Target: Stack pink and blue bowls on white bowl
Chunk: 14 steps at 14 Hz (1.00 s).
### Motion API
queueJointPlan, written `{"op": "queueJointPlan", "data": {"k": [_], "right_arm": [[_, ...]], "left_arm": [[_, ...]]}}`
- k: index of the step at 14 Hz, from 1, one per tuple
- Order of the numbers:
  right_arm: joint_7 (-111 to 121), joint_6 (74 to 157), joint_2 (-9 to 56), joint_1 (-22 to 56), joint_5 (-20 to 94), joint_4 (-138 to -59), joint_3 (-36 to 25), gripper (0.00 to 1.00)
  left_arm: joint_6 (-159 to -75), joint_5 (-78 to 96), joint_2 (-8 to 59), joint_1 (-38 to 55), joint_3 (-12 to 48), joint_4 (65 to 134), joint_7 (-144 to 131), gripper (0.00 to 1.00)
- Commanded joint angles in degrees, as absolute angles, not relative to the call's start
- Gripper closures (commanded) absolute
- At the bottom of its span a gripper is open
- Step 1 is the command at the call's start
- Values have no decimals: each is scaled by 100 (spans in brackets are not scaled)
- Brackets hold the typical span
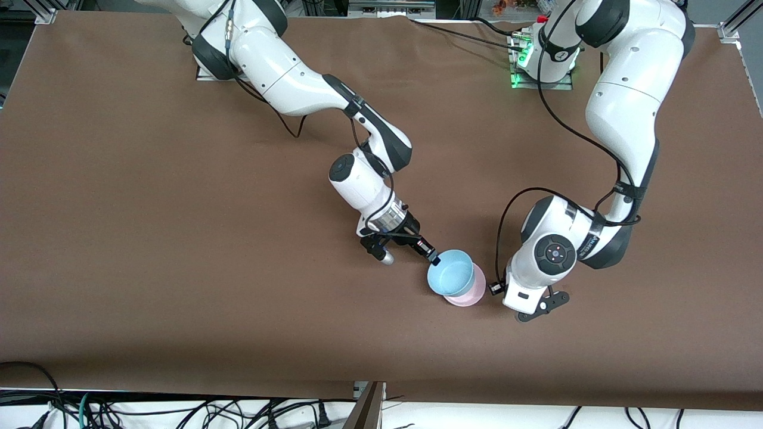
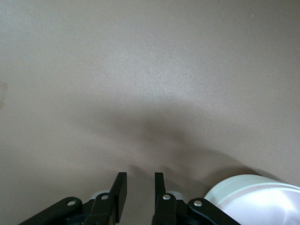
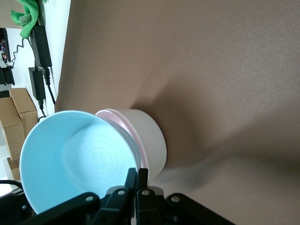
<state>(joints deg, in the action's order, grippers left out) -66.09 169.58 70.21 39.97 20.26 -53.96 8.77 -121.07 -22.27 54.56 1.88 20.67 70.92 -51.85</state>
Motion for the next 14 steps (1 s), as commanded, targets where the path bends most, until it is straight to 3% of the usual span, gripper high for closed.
{"op": "queueJointPlan", "data": {"k": [1, 10, 14], "right_arm": [[-6592, 17024, 7198, 4113, 2083, -5106, 870, 100], [-6600, 17016, 7163, 4104, 2083, -5106, 879, 100], [-6601, 17024, 7163, 4104, 2083, -5106, 879, 100]], "left_arm": [[-12120, -2268, 5458, 246, 2021, 7049, -5291, 69], [-12006, -2286, 5186, -87, 2030, 7049, -4555, 69], [-11217, -2268, 4756, -316, 2135, 7005, -3904, 69]]}}
